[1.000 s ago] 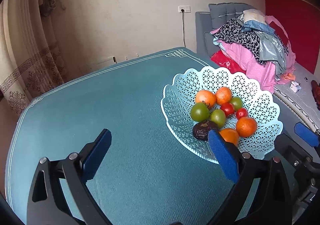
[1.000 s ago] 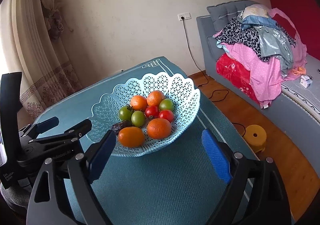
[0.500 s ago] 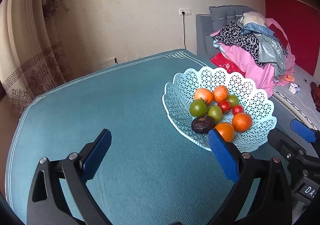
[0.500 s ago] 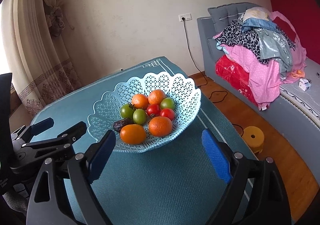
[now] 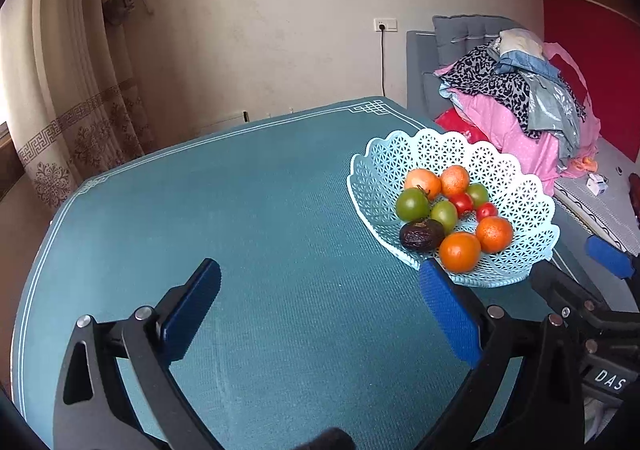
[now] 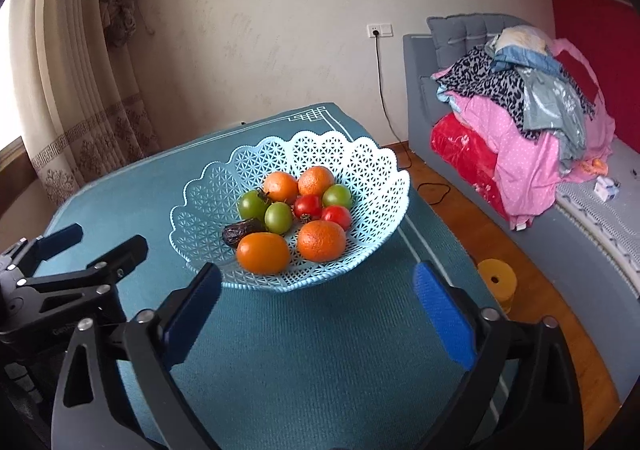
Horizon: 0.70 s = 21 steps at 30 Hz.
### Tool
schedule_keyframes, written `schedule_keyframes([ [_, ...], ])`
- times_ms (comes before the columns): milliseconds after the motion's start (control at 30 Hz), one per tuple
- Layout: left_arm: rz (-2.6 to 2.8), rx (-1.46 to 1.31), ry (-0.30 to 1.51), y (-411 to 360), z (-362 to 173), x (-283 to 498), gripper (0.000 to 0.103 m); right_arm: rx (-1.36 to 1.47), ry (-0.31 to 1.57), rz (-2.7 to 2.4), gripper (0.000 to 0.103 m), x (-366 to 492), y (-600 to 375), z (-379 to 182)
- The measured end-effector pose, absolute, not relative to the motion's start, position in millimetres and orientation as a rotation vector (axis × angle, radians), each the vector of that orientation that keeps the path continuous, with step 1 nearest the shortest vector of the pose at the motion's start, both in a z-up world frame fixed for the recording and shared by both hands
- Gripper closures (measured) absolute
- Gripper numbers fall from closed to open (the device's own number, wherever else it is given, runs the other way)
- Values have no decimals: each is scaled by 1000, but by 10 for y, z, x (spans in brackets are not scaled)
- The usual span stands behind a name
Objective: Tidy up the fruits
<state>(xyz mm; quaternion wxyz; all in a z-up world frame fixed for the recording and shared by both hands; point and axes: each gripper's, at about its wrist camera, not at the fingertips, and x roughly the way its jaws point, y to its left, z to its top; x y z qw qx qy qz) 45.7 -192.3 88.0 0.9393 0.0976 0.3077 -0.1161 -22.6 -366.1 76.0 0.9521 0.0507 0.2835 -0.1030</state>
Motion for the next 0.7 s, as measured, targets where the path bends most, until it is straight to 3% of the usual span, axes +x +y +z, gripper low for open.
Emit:
schedule_keyframes([
  [700, -242, 285, 613, -2041, 951, 311, 3, 79, 557, -237, 5, -266, -3724, 872],
])
